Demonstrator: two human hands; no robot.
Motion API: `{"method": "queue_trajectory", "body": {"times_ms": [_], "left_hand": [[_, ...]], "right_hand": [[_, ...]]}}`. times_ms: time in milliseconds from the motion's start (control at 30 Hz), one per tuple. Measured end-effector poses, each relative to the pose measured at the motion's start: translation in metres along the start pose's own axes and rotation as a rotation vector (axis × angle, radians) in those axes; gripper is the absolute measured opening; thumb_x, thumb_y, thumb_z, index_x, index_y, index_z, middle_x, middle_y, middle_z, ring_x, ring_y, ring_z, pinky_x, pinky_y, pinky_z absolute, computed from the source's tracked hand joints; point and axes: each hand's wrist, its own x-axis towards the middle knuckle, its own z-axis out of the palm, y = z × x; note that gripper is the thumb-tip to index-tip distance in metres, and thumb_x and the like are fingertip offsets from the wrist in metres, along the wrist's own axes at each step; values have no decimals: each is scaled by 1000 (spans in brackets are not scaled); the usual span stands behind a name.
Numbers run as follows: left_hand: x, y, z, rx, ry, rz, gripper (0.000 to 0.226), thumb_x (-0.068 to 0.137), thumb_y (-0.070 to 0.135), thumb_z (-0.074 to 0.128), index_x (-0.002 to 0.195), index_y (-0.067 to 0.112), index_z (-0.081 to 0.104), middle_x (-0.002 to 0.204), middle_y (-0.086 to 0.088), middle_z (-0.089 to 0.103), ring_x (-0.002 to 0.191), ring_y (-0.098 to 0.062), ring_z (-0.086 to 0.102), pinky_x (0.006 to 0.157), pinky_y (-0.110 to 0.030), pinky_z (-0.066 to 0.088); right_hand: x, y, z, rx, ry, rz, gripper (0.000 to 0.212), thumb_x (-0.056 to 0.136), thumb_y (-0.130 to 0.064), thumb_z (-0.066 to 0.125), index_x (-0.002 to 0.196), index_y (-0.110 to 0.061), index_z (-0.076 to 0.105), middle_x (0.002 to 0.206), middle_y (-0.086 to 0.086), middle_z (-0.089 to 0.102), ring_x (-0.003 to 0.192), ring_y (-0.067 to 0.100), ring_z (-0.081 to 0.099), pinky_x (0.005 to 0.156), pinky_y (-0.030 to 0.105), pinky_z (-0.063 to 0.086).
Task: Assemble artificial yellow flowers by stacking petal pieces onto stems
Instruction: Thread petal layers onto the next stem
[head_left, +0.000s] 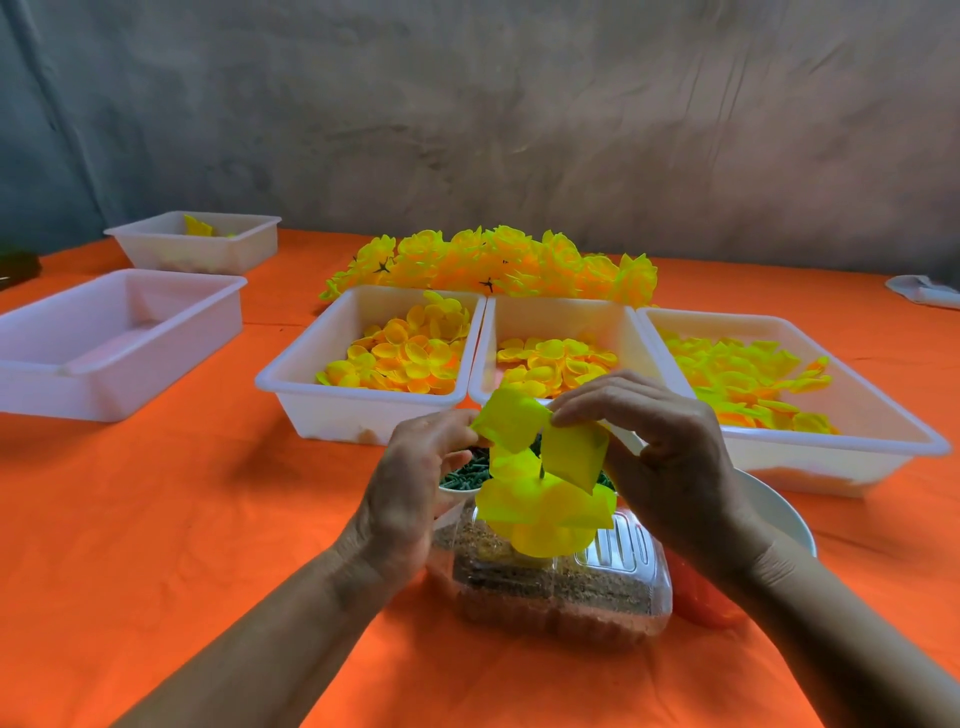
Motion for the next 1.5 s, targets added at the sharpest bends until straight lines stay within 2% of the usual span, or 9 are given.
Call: {"method": "queue_trajectory", "body": {"times_ms": [133, 300, 467, 633, 733, 1033, 1200, 1333, 1500], "left_hand": [[5, 17, 4, 3, 44, -59, 60, 63, 58, 61, 87, 5, 73, 100, -18, 71, 105, -33, 61, 100, -46, 39], [7, 25, 15, 71, 44, -77, 50, 33, 49, 79, 69, 16, 71, 78, -1, 71, 83, -16, 63, 82, -28, 43], [5, 23, 17, 91, 13, -43, 10, 49, 25, 74, 45, 20, 67, 52, 14, 63, 49, 11, 55, 45, -3, 37], [4, 23, 16, 90, -37, -8, 22, 54, 25, 72, 69, 9, 70, 60, 9, 68, 56, 9, 60, 50, -2, 40], [5, 24, 17, 82, -35, -63, 14, 55, 31, 71, 55, 17, 72, 58, 11, 68, 53, 8, 59, 47, -4, 40], [4, 32, 19, 8, -87, -163, 5, 59, 14, 71, 62, 14, 75, 64, -1, 71, 54, -6, 66, 43, -12, 45], [4, 30, 20, 40, -63, -163, 27, 77, 2, 67, 54, 15, 72, 58, 4, 69, 48, 1, 62, 38, -9, 41], [5, 29, 19, 85, -44, -189, 11, 75, 7, 70, 66, 13, 70, 61, 3, 70, 52, -1, 64, 44, -11, 45], [7, 29, 15, 144, -3, -244, 16, 72, 19, 74, 57, 16, 73, 70, 0, 71, 74, -15, 64, 73, -29, 48]], "right_hand": [[1, 1, 1, -35, 2, -24, 19, 71, 11, 60, 80, -1, 71, 85, 6, 71, 84, 28, 66, 69, 51, 51], [-1, 3, 2, -36, 13, -8, 26, 68, 15, 61, 83, -4, 71, 87, 5, 70, 88, 26, 66, 71, 50, 52], [-6, 5, 3, -79, 64, 40, 43, 59, 24, 73, 89, -6, 72, 92, 4, 70, 90, 25, 66, 73, 45, 54], [-6, 4, 2, -118, 96, -27, 22, 67, 15, 74, 81, -3, 73, 91, 5, 70, 87, 29, 65, 70, 47, 51], [-4, 1, 2, -137, 120, -51, 5, 75, 0, 70, 79, -2, 73, 90, 6, 70, 85, 30, 64, 69, 47, 51], [-1, -2, 3, -96, 131, -14, 18, 81, -18, 64, 78, -2, 72, 90, 8, 70, 86, 32, 64, 69, 47, 51], [-3, -2, 4, -114, 117, -10, 20, 82, -20, 63, 77, -4, 73, 89, 6, 70, 86, 29, 64, 69, 45, 51], [-5, 1, 4, -112, 91, 8, 4, 76, -8, 70, 78, -5, 73, 88, 6, 70, 85, 27, 63, 69, 45, 51], [-6, 0, -1, -188, 80, 47, 23, 65, 7, 78, 85, -4, 73, 89, 5, 70, 86, 27, 65, 71, 43, 53]]}}
